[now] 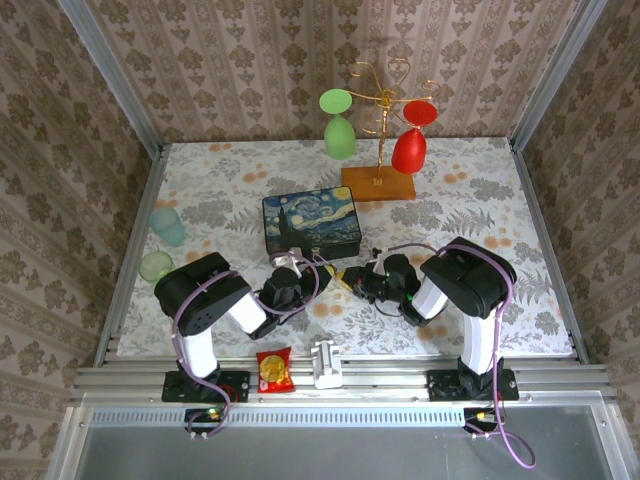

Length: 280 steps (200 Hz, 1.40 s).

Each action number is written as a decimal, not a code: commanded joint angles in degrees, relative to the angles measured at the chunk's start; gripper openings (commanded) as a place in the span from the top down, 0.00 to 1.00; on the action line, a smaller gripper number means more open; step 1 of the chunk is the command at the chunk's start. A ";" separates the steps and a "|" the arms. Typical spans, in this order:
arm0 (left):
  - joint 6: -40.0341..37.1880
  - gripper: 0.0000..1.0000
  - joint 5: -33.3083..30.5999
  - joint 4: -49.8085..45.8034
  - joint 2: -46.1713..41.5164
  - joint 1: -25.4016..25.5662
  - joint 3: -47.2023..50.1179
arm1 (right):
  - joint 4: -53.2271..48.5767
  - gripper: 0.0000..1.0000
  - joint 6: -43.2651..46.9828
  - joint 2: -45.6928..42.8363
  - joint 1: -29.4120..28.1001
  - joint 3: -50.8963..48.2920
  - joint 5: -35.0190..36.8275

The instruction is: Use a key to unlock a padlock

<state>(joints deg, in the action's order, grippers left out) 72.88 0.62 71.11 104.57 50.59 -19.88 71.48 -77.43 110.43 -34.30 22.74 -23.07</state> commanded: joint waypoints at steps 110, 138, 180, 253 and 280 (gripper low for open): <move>-4.42 0.92 2.09 2.37 2.21 1.00 -0.12 | 3.67 1.00 6.84 -0.46 -3.40 1.45 2.72; -4.59 0.86 2.88 2.43 2.67 0.96 -0.55 | 3.51 1.00 8.42 -0.69 -3.81 2.94 2.39; -5.70 0.84 2.48 2.44 2.57 0.04 -0.64 | 1.26 1.00 12.45 -3.15 -4.63 -0.77 7.39; -6.08 0.94 3.68 2.41 2.42 -0.31 -1.48 | -4.56 1.00 14.10 -4.22 -4.39 3.17 2.30; -5.85 0.96 3.19 2.45 0.84 -0.12 -0.82 | 0.04 0.91 8.65 -2.07 -2.93 4.40 -4.25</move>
<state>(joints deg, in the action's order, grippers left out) 67.29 0.95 72.31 106.15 49.76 -19.92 64.18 -65.34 107.63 -37.01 23.97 -18.06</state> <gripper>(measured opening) 0.101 0.071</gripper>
